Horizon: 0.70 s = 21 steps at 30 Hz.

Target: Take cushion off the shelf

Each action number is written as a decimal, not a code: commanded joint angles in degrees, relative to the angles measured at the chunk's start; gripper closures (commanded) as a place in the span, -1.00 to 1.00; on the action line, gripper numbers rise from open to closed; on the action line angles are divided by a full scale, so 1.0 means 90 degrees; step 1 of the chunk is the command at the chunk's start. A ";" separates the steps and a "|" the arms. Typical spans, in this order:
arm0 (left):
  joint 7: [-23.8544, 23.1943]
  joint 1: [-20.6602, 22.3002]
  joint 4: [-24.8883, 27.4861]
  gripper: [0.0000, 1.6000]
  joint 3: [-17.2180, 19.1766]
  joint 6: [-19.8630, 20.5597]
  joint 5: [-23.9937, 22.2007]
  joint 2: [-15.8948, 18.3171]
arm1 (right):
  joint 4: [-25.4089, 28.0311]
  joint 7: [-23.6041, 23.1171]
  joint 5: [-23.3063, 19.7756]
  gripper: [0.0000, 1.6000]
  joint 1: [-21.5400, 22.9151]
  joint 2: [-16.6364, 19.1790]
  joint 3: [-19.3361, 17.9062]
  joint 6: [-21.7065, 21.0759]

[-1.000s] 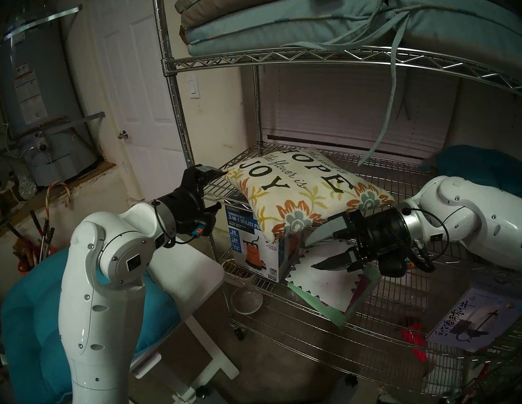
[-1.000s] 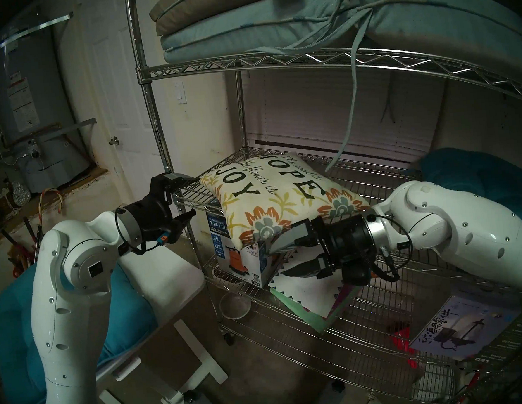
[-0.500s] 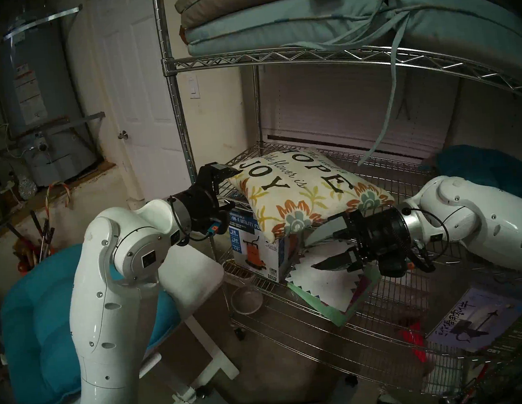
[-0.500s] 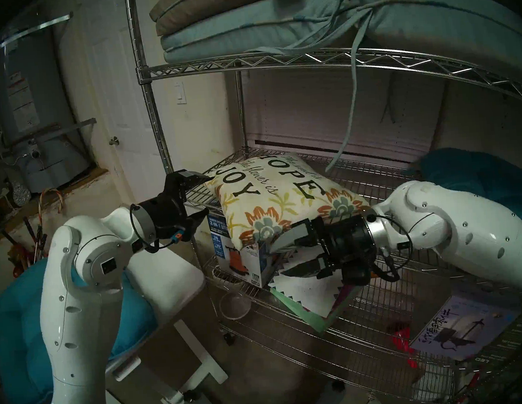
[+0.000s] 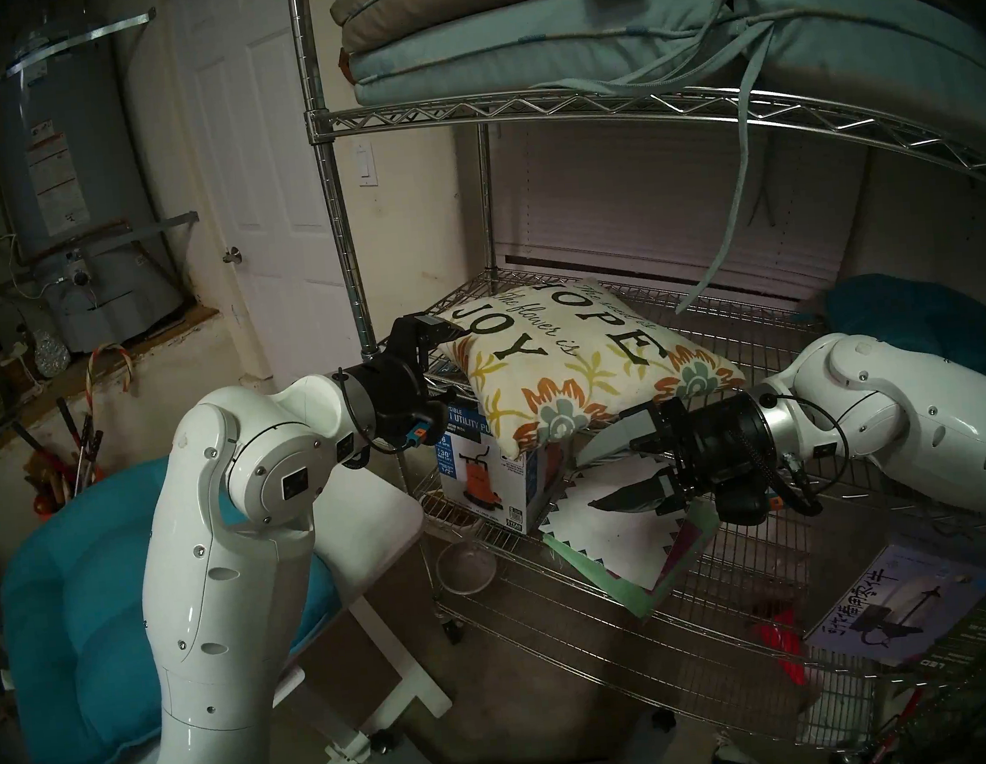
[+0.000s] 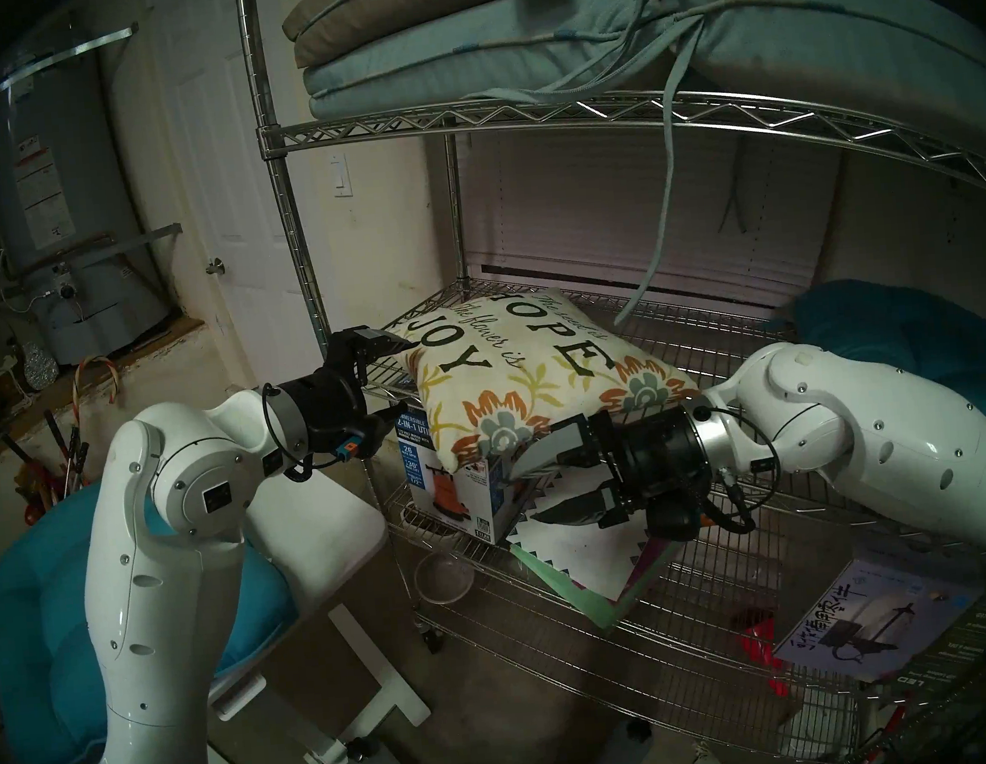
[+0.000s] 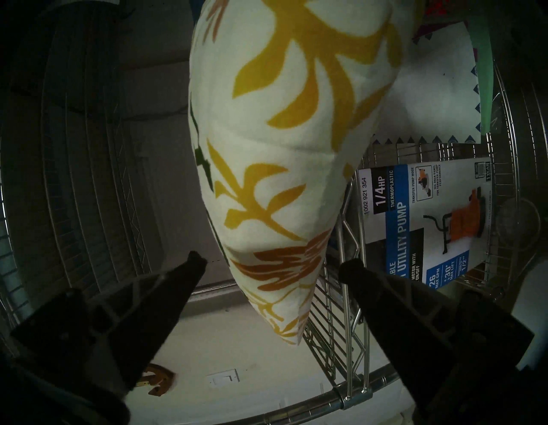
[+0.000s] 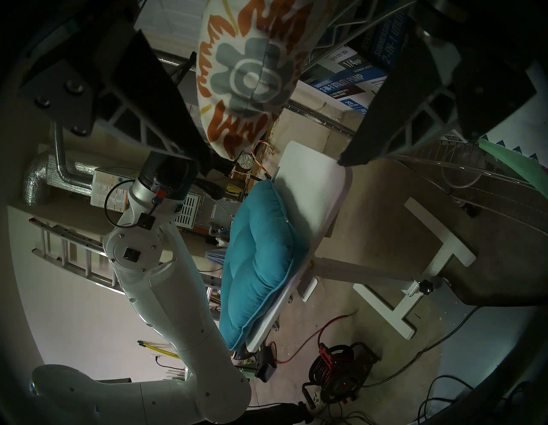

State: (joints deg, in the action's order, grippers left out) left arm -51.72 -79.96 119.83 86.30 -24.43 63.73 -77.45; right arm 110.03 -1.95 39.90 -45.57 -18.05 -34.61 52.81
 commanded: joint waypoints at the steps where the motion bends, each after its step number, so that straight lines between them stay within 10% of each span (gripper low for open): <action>1: 0.0204 0.0099 -0.0081 -1.00 0.0017 -0.0116 0.0061 0.0034 | 0.0032 0.0142 0.0026 -1.00 -0.0026 0.0049 -0.0050 -0.0037; 21: 0.0903 0.0346 -0.0725 -1.00 -0.0123 -0.0595 0.0424 -0.0023 | -0.0037 0.0306 0.0129 -1.00 -0.0053 0.0081 -0.0053 -0.0010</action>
State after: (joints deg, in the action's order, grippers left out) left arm -46.88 -78.93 113.96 85.50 -28.43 66.85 -77.45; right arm 109.95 -0.22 40.91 -46.22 -17.30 -34.60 52.43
